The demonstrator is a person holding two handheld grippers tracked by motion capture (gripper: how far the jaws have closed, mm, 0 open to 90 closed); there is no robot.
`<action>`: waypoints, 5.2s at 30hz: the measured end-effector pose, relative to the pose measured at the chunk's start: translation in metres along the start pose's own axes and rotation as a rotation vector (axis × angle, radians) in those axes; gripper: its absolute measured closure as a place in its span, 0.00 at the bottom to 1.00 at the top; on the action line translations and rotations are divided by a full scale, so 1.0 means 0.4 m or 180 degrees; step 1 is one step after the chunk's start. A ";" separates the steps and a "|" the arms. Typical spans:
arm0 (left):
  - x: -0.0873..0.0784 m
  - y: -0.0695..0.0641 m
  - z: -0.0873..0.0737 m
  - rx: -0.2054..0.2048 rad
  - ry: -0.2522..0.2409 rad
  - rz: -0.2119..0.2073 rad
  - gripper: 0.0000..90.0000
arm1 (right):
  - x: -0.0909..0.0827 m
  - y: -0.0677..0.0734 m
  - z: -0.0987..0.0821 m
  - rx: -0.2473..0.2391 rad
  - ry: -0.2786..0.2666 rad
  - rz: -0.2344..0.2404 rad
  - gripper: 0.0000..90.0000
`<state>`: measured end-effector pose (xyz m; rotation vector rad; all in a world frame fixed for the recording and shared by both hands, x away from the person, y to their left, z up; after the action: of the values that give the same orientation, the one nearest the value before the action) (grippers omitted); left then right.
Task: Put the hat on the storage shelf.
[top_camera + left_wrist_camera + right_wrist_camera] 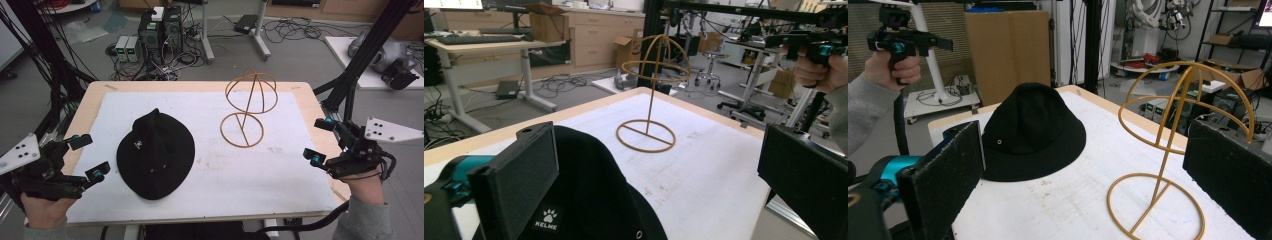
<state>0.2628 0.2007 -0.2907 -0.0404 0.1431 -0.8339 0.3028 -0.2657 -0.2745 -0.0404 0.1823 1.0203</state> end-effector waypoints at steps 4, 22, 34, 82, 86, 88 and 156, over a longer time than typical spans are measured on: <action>-0.003 0.001 0.000 0.0001 -0.0003 0.0017 0.03 | 0.001 0.000 -0.001 0.0014 0.0007 0.0009 0.02; 0.021 0.006 -0.006 -0.0013 0.0075 0.0067 0.04 | 0.002 -0.014 -0.007 0.0043 0.0006 -0.0004 0.02; 0.101 0.042 0.002 -0.0030 0.0215 -0.0001 0.03 | -0.017 -0.019 -0.008 0.0048 0.0004 -0.0062 0.02; 0.395 0.175 -0.093 -0.0070 0.0744 0.0416 0.04 | -0.066 -0.027 -0.042 0.0098 0.0142 -0.0093 0.02; 0.399 0.182 -0.108 -0.0022 0.0756 0.0472 0.09 | -0.062 -0.025 -0.042 0.0088 0.0151 -0.0073 0.02; 0.401 0.189 -0.122 -0.0069 0.0781 0.0484 0.09 | -0.062 -0.024 -0.042 0.0084 0.0150 -0.0068 0.02; 0.347 0.178 -0.123 -0.0341 0.0772 0.0286 0.93 | -0.031 -0.018 -0.048 0.0047 0.0191 -0.0049 0.02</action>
<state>0.4001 0.1469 -0.3613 -0.0330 0.4151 -0.7388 0.2999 -0.2822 -0.2916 -0.0590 0.2439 1.0028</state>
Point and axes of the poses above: each handheld gripper's, and its own axes: x roughly forward along the jaws, z roughly out of its top, y roughly to its left, the point moved 10 cm from there along x, roughly forward along the jaws, and after that the axes turned 1 degree about x, right-handed, at the moved point
